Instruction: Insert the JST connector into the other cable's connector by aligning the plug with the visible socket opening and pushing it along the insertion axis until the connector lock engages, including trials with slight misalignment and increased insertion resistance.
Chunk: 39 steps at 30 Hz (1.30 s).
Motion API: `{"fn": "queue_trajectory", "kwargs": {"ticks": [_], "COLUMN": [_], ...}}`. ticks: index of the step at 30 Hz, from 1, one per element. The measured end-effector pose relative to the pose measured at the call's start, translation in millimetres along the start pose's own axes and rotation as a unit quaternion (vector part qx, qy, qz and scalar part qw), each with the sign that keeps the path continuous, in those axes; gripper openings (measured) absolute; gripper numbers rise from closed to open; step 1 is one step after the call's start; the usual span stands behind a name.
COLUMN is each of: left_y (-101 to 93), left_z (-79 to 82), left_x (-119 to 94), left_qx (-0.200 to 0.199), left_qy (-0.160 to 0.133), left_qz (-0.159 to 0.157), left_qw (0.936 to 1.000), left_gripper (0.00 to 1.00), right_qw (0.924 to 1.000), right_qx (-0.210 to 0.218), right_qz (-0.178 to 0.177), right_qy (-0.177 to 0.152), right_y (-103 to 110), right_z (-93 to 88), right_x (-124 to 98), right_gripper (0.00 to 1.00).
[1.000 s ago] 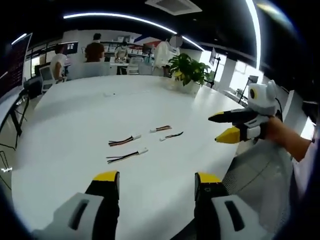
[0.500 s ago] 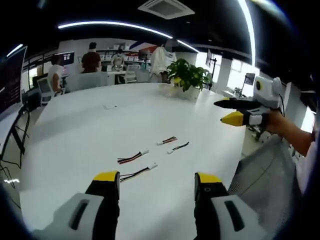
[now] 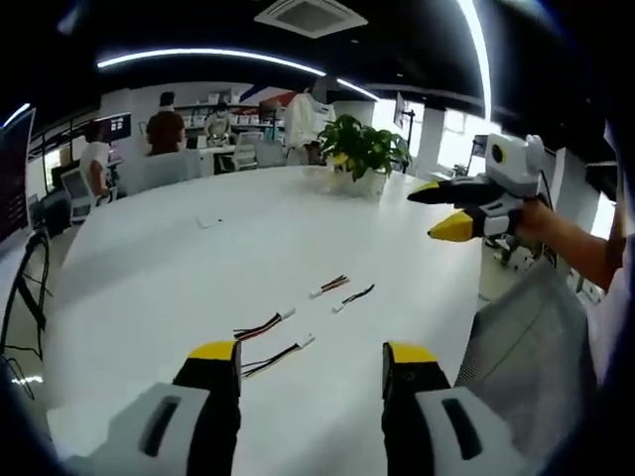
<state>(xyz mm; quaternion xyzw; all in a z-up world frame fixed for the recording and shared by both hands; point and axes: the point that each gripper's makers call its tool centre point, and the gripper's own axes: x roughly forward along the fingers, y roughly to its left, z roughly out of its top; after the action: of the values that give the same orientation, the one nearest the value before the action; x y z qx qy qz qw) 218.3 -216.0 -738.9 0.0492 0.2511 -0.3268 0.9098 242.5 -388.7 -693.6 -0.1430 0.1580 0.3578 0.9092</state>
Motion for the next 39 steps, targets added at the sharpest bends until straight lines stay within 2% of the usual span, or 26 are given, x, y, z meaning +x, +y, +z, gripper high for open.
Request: {"fn": "queue_trajectory", "kwargs": {"ticks": [4, 9, 11, 13, 16, 22, 25, 28, 31, 33, 36, 39], "left_y": [0.6, 3.3, 2.1, 4.7, 9.2, 21.0, 25.0, 25.5, 25.2, 27.7, 31.7, 34.8], "left_z": [13.5, 20.6, 30.2, 33.6, 35.6, 30.6, 32.8, 40.1, 57.2, 65.8, 73.1, 71.4], "left_x": [-4, -8, -13, -17, -21, -24, -25, -27, -32, -32, -29, -22], "left_qx": [0.001, -0.007, -0.025, -0.034, -0.027, 0.001, 0.002, 0.002, -0.001, 0.008, 0.024, 0.045], "left_qy": [-0.018, -0.036, -0.061, -0.068, -0.07, -0.044, -0.043, -0.05, -0.072, -0.076, -0.077, -0.059], "left_qz": [0.002, 0.0, -0.014, -0.02, -0.017, -0.005, -0.005, -0.009, -0.025, -0.023, -0.02, -0.022], "left_qw": [0.9998, 0.9993, 0.9977, 0.9969, 0.997, 0.999, 0.9991, 0.9987, 0.9971, 0.9968, 0.9965, 0.997], "left_gripper": [0.54, 0.54, 0.54, 0.54, 0.54, 0.54, 0.54, 0.54, 0.54, 0.54, 0.54, 0.54], "right_qw": [1.0, 0.9998, 0.9997, 0.9995, 0.9994, 0.9992, 0.9989, 0.9986, 0.9982, 0.9973, 0.9964, 0.9944], "right_qx": [-0.004, -0.007, -0.008, -0.005, -0.01, -0.02, -0.024, -0.027, -0.036, -0.051, -0.059, -0.066], "right_qz": [0.007, 0.018, 0.021, 0.029, 0.034, 0.034, 0.039, 0.045, 0.047, 0.052, 0.059, 0.082], "right_qy": [-0.004, -0.006, -0.008, -0.009, -0.005, 0.002, -0.002, -0.008, -0.01, -0.013, -0.011, -0.004], "right_y": [0, 2, 1, 2, 3, -3, -6, -11, -18, -21, -26, -28], "right_z": [5.3, 9.1, 8.9, 10.8, 10.9, 11.9, 16.2, 20.1, 24.1, 26.9, 29.4, 32.6], "right_x": [0, -2, -3, -4, -6, -8, -9, -7, -4, -3, -1, 5], "right_gripper": [0.48, 0.48, 0.47, 0.47, 0.47, 0.46, 0.46, 0.45, 0.45, 0.45, 0.46, 0.45]}}
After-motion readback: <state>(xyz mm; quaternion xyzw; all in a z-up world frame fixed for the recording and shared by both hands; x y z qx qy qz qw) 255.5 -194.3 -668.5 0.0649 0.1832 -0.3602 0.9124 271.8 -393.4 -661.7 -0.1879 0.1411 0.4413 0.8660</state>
